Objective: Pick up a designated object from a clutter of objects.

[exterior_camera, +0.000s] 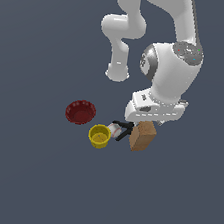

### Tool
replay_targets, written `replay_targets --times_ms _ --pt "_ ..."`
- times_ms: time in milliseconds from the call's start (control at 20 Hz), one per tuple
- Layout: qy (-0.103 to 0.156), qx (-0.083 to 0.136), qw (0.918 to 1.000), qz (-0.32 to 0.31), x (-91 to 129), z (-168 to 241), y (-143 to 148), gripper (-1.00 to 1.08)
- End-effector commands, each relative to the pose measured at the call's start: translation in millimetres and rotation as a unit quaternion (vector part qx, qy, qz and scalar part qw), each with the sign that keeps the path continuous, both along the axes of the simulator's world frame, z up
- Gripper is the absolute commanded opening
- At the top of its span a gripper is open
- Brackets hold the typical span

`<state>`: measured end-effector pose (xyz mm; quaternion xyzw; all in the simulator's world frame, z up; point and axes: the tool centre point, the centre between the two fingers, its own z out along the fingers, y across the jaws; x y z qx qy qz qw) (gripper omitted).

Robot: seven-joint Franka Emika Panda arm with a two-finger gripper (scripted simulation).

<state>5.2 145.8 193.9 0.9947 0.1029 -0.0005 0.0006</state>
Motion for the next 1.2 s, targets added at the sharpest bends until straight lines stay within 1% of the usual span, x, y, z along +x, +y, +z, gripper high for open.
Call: replay_targets --times_ms 0,200,550,800,850,1150 --pt "0.0 0.0 1.0 0.0 0.2 -0.9 -0.4 1.0" --pt "0.0 0.0 1.0 0.0 -0.1 -11.4 0.0 1.0" --pt "0.0 0.001 1.0 0.0 -1.1 -43.6 1.1 1.0" --pt "0.0 0.001 1.0 0.0 -0.2 -51.3 1.5 1.0" --pt "0.0 0.001 1.0 0.0 -0.2 -51.3 1.5 -1.0" --pt "0.0 0.001 1.0 0.0 -0.2 -51.3 1.5 -1.0"
